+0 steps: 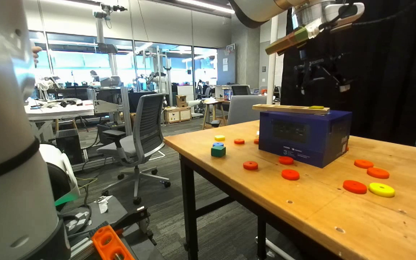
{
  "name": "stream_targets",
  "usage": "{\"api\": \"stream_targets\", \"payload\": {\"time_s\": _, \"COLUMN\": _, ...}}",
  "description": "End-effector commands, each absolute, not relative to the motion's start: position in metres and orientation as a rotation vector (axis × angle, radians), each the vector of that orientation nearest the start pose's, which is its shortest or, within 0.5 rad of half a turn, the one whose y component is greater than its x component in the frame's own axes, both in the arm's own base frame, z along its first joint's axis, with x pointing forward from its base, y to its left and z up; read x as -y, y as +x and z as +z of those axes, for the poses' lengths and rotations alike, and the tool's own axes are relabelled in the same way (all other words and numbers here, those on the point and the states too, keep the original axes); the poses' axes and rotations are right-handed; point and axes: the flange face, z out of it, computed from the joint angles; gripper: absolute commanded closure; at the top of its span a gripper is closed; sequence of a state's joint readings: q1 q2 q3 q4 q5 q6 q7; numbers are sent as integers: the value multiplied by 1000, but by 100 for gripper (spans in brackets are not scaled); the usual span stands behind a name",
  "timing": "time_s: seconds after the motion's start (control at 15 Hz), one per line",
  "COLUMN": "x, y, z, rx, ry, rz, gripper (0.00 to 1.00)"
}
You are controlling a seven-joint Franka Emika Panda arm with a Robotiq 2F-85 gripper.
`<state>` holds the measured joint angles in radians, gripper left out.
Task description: Pick the yellow block in the slot on the wooden object
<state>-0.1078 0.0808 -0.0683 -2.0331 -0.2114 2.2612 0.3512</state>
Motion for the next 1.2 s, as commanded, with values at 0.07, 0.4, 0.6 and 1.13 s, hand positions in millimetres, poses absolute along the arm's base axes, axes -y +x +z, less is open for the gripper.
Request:
{"api": "stream_targets", "payload": {"time_s": 0.07, "x": 82, "y": 515, "z": 470, "rx": -661, "ry": -3233, "rz": -208, "gripper": 0}}
{"api": "stream_targets", "payload": {"time_s": 0.4, "x": 55, "y": 443, "z": 488, "rx": -504, "ry": -3238, "rz": -212, "gripper": 0}}
{"api": "stream_targets", "payload": {"time_s": 0.6, "x": 43, "y": 402, "z": 480, "rx": -294, "ry": -3233, "rz": -179, "gripper": 0}}
{"api": "stream_targets", "payload": {"time_s": 1.13, "x": 38, "y": 318, "z": 465, "rx": 281, "ry": -3183, "rz": 9, "gripper": 0}}
